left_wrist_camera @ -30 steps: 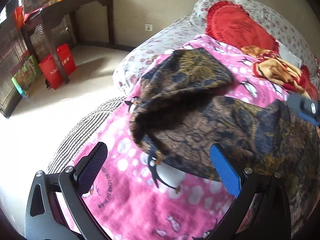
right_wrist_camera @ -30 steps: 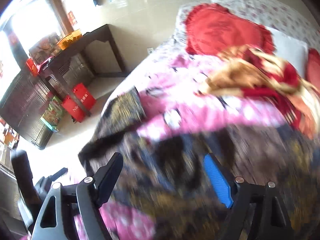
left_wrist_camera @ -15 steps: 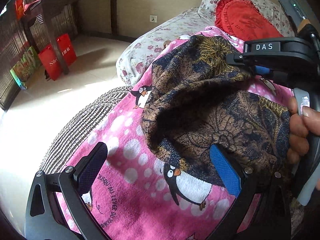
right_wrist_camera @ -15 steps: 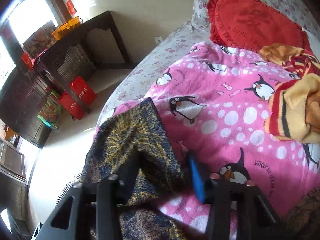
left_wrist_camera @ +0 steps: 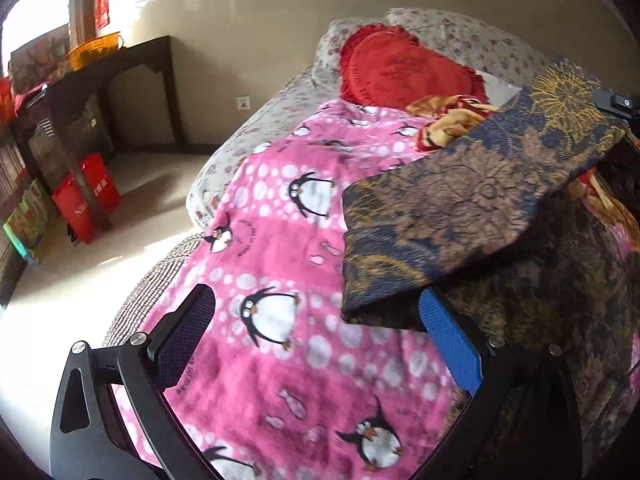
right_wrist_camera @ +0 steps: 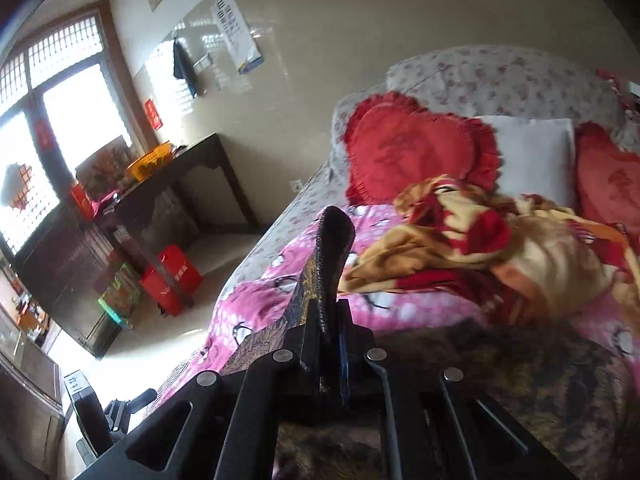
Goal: Fold small clothes
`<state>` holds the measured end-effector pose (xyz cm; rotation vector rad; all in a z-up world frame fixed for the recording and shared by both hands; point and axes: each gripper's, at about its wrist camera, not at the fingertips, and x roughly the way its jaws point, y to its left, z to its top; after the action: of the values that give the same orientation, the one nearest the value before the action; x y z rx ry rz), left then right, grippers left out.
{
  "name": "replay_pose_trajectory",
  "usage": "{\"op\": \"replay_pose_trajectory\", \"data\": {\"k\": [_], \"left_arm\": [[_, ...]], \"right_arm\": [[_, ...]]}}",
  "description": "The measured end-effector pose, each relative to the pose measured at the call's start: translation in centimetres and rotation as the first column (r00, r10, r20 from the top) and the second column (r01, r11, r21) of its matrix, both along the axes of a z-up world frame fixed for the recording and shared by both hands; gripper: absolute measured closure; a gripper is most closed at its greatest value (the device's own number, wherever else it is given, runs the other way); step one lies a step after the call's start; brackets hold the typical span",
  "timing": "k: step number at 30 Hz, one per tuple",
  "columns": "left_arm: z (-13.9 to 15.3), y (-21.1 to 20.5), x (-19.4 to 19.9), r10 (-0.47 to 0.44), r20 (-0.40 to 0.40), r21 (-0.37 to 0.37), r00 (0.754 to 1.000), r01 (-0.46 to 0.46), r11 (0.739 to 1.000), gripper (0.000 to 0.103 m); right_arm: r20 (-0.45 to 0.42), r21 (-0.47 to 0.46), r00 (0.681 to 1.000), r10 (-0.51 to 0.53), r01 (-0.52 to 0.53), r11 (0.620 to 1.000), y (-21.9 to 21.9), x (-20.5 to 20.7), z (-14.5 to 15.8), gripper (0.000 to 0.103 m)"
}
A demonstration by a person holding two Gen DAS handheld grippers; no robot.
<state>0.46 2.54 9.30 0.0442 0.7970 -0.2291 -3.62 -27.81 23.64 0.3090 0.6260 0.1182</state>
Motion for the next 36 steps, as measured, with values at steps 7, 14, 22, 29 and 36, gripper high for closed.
{"op": "replay_pose_trajectory", "data": {"k": [7, 14, 22, 29, 36], "left_arm": [[-1.4, -5.4, -3.0, -0.107, -0.043, 0.031, 0.993, 0.108, 0.994, 0.0], [-4.3, -9.6, -3.2, -0.138, -0.095, 0.116, 0.986, 0.148, 0.982, 0.0], [-6.0, -8.8, -1.6, -0.088, -0.143, 0.146, 0.986, 0.108, 0.983, 0.0], [-7.7, -8.3, -0.8, -0.061, -0.181, 0.119, 0.981, 0.084, 0.989, 0.0], [-7.3, -7.8, 0.1, -0.087, -0.173, 0.081, 0.981, 0.102, 0.991, 0.0]], "right_arm": [[-0.058, -0.013, 0.962, -0.267, 0.266, 0.964, -12.1, -12.7, -2.4, 0.097], [-0.222, -0.082, 0.853, -0.472, 0.466, 0.881, -19.7, -17.8, -10.3, 0.097], [-0.274, -0.218, 0.827, -0.492, 0.445, 0.869, -17.6, -15.2, -11.0, 0.055], [-0.183, 0.039, 0.977, 0.107, -0.102, 0.994, -3.3, -2.2, -7.9, 0.051], [-0.364, -0.084, 0.893, 0.264, -0.313, 0.946, 5.1, 8.6, -14.3, 0.081]]}}
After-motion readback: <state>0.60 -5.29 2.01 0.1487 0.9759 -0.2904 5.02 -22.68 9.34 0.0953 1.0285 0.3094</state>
